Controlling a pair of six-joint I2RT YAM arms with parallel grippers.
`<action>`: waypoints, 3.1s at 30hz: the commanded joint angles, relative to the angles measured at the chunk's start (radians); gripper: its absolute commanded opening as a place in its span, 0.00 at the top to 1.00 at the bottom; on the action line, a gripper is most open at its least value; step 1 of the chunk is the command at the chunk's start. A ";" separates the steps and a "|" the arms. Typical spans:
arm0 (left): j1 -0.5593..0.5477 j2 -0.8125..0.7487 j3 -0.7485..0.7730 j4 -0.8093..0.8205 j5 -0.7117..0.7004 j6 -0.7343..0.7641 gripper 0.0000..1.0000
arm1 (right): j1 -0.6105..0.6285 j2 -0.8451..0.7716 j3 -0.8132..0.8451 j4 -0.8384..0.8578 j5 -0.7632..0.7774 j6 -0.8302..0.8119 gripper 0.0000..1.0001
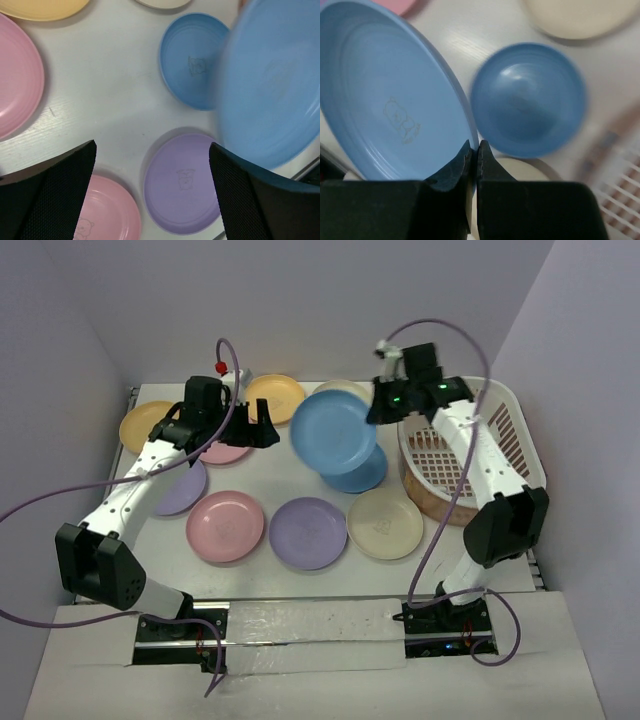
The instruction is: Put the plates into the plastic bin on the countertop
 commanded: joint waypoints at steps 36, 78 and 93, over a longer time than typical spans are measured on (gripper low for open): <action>0.000 0.041 0.026 0.054 -0.077 0.015 0.01 | -0.791 0.184 0.015 -0.091 0.290 -0.208 0.42; 0.287 -0.027 -0.024 0.039 0.089 0.037 0.01 | 0.352 0.417 0.105 -0.046 0.314 -0.214 0.46; 0.306 -0.027 -0.052 0.050 0.090 0.042 0.01 | 0.389 0.553 0.139 -0.018 0.446 -0.108 0.44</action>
